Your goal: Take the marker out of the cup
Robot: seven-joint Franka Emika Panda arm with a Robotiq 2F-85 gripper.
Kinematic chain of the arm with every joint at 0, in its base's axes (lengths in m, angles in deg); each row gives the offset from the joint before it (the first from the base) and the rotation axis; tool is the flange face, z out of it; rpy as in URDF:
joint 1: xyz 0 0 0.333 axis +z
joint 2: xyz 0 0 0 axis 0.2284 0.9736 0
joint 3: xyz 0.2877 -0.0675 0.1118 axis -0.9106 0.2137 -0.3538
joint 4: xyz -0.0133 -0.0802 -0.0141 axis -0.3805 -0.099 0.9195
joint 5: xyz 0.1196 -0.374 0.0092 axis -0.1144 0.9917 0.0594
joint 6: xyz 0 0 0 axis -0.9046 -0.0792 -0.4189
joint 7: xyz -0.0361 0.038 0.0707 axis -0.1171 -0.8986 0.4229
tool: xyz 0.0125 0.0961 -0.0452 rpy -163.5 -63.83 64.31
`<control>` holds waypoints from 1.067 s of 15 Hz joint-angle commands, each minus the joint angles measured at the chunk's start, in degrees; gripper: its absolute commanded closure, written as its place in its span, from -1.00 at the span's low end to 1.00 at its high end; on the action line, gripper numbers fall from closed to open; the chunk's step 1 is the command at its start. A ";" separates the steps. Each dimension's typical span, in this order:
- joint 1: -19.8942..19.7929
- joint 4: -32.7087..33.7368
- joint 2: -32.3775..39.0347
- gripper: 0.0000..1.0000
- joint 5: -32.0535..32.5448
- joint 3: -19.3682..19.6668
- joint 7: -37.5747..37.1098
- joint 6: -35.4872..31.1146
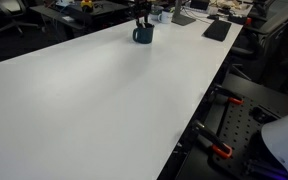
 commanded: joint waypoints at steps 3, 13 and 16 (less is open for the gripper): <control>-1.62 2.39 1.11 -0.14 -1.18 -2.04 1.81 0.72; -3.48 2.94 1.17 0.36 -0.94 -4.56 2.75 1.36; -3.82 3.14 1.36 0.23 -0.78 -4.90 2.73 1.42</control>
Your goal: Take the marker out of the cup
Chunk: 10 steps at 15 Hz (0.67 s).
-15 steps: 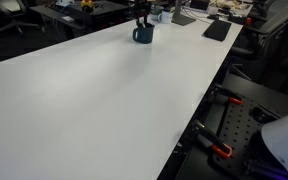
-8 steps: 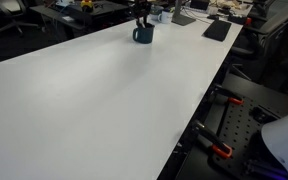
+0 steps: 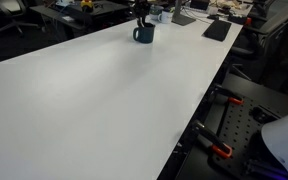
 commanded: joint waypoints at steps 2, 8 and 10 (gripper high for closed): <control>-0.93 2.54 1.37 0.23 -0.65 -1.02 1.90 1.47; -1.13 4.02 2.28 0.98 -0.38 -1.26 1.99 2.06; -1.19 4.48 2.59 0.90 -0.34 -1.27 2.06 2.39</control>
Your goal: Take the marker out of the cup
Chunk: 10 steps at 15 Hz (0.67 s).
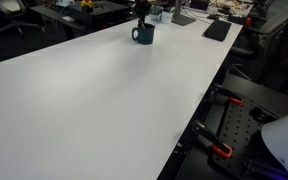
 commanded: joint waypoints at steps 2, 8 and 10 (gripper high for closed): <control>-0.43 3.54 2.07 0.89 -0.41 -0.67 1.88 2.38; 0.54 3.55 0.76 0.89 0.17 -0.43 1.45 4.80; 1.13 3.34 -0.91 0.89 0.30 -0.26 1.20 6.31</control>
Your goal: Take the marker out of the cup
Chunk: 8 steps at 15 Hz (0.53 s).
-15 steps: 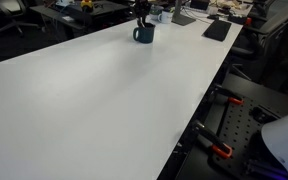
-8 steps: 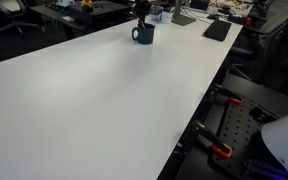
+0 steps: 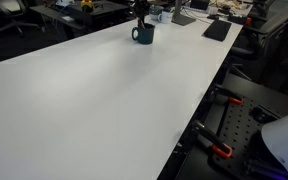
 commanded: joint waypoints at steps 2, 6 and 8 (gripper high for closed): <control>1.74 1.55 -3.40 0.89 1.09 0.49 -0.35 5.17; 3.54 2.34 -7.26 0.89 3.26 1.37 -0.75 8.76; 4.92 3.19 -8.94 0.89 4.72 1.29 0.03 12.91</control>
